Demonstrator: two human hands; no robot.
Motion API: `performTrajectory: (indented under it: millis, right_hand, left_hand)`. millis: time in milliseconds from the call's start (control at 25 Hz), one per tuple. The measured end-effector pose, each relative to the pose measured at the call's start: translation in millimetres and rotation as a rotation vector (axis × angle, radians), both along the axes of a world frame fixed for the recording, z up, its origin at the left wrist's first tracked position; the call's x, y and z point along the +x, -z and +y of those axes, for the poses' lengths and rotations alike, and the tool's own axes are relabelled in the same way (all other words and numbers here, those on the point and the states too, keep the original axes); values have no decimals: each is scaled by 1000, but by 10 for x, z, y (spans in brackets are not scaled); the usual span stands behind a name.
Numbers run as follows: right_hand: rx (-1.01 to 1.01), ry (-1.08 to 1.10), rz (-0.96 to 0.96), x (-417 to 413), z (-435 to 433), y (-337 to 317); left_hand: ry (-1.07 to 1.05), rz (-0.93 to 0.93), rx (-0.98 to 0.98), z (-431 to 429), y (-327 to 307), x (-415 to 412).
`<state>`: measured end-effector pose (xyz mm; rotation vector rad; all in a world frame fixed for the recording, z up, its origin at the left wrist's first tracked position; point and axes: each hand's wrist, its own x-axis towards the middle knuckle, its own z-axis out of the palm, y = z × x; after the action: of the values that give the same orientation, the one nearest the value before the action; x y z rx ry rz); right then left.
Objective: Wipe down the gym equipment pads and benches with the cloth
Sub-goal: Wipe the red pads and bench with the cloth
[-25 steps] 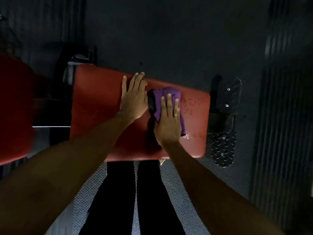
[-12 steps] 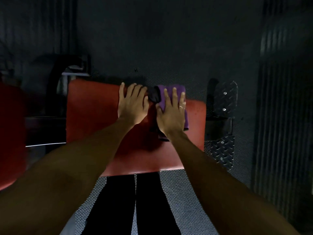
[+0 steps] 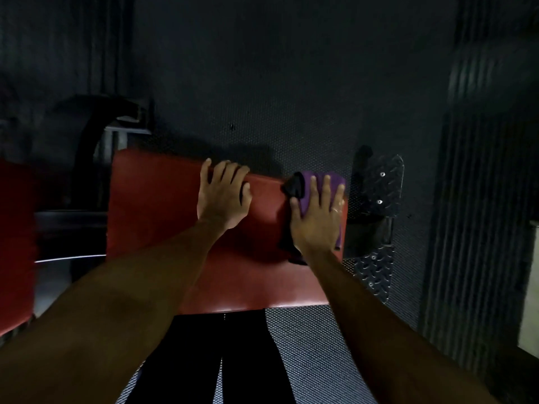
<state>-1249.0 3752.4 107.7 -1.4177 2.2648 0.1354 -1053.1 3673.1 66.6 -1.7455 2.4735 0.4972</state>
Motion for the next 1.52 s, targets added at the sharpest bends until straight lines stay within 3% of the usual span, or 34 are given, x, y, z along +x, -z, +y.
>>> performTrajectory:
  millis: [200, 360, 520, 680, 840, 1000, 1120, 1200, 1280, 1400, 1520]
  right_hand:
    - [0, -126, -98, 680, -717, 59]
    - [-44, -271, -30, 139, -563, 32]
    - [-30, -105, 68, -560, -220, 38]
    - [-13, 60, 120, -14, -408, 84]
    - [-80, -42, -14, 569, -673, 85]
    - [-122, -204, 20, -119, -408, 92]
    - [-64, 6, 42, -624, -56, 18]
    - [-97, 203, 49, -462, -65, 65]
    - [-134, 260, 49, -28, -259, 126]
    - [-189, 108, -22, 614, -380, 163]
    - [-288, -92, -77, 670, 80, 146]
  left_hand:
    - [14, -57, -14, 7, 39, 9]
    - [-1, -28, -33, 7, 44, -5]
    - [-5, -9, -9, 11, 37, 3]
    - [-2, -7, -13, 5, 43, 3]
    - [11, -45, -20, 7, 35, -9]
    - [7, -8, -40, 18, 17, -15]
    - [8, -7, -47, 17, 19, 0]
    - [15, -3, -71, 24, 29, -9]
    - [31, 3, -107, 33, 38, -11]
    - [47, -4, -137, 29, 43, 13]
    - [64, 31, -143, 44, 19, 19]
